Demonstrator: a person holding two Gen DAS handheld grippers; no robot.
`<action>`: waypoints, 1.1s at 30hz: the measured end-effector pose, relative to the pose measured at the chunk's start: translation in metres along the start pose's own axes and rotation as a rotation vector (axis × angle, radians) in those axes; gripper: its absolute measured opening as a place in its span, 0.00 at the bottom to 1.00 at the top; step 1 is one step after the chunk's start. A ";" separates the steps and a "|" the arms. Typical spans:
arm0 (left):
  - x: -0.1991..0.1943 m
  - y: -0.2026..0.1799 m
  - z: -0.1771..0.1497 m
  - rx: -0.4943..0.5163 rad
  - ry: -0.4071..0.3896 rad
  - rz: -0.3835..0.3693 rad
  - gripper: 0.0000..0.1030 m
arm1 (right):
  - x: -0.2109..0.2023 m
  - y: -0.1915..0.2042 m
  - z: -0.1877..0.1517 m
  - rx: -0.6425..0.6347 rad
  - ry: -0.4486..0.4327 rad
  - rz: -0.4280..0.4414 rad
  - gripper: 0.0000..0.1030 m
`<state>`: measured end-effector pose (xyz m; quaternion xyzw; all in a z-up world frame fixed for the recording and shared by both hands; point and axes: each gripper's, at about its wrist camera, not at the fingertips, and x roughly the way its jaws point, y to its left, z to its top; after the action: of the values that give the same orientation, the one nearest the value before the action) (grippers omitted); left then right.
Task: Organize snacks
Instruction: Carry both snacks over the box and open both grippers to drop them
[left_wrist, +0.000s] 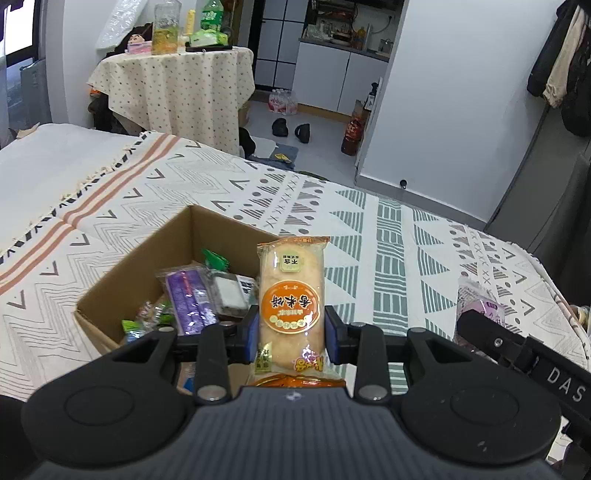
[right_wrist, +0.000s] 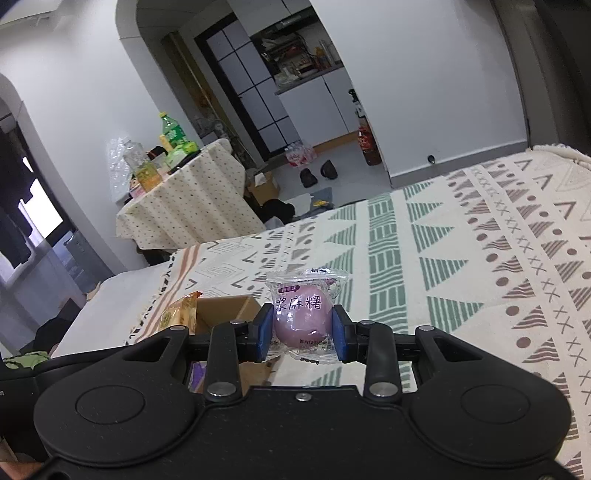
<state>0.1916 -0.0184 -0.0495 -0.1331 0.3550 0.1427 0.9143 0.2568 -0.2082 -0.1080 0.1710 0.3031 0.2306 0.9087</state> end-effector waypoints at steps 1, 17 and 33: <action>-0.002 0.002 0.001 -0.003 -0.004 0.001 0.33 | -0.001 0.003 0.000 -0.005 -0.003 0.003 0.31; -0.014 0.054 0.016 -0.071 -0.028 0.013 0.33 | 0.003 0.048 0.000 -0.085 -0.011 0.034 0.31; 0.013 0.116 0.024 -0.138 0.035 0.012 0.33 | 0.041 0.102 -0.016 -0.177 0.062 0.060 0.31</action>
<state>0.1742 0.0994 -0.0578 -0.1962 0.3610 0.1701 0.8957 0.2435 -0.0987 -0.0940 0.0917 0.3044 0.2886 0.9031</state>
